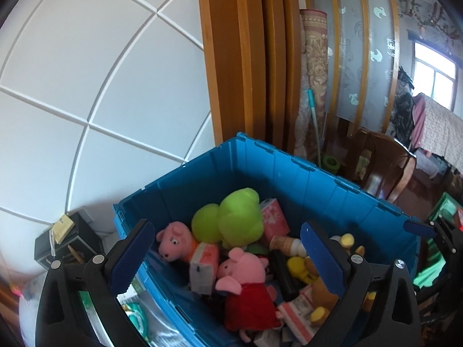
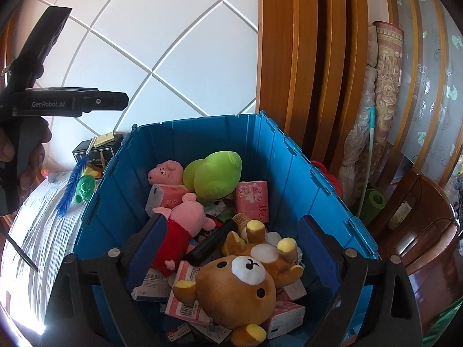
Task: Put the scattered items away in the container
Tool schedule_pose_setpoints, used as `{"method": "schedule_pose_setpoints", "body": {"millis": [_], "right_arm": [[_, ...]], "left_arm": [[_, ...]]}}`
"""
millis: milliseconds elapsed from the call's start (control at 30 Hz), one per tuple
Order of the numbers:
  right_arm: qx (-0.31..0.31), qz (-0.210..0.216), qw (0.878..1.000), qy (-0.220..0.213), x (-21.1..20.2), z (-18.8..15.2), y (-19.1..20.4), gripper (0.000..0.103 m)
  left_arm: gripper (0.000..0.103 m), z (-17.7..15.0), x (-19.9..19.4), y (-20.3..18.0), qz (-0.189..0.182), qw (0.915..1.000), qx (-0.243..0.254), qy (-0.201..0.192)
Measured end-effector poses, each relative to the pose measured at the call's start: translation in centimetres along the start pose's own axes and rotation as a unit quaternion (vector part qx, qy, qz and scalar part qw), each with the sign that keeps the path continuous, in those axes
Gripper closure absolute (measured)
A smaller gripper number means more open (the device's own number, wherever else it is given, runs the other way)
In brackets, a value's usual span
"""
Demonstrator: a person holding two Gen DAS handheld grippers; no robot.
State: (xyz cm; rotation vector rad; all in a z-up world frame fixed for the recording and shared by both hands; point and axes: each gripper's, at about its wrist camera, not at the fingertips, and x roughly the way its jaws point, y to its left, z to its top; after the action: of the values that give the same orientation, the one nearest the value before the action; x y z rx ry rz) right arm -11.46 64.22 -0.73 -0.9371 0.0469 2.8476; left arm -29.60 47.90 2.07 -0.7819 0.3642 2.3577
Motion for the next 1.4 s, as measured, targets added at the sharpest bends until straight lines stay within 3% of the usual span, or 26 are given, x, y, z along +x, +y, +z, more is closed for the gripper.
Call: {"method": "schedule_pose_setpoints", "body": {"millis": [567,867,1167,1400], "right_arm": [[0.020,0.013,1.000,-0.002,-2.1,-1.8,-0.3,0.010],[-0.002,0.034,0.999,-0.002,-1.8,-1.2,1.9,0.010],[-0.028,0.062,0.998,-0.009,-2.2,0.0,7.1,0.010],[-0.074,0.109,0.991,-0.017,-3.2,1.0,15.4,0.010]], "left_arm": [[0.001,-2.1,-2.0,-2.4,-0.002,0.9999,0.000,0.013],[0.001,-4.3,-3.4,-1.7,0.014,0.9991,-0.031,0.024],[0.001,-7.4,-7.1,2.5,0.043,0.9955,-0.084,0.010],[0.000,-12.8,-11.8,8.9,0.084,0.9843,-0.155,0.009]]}}
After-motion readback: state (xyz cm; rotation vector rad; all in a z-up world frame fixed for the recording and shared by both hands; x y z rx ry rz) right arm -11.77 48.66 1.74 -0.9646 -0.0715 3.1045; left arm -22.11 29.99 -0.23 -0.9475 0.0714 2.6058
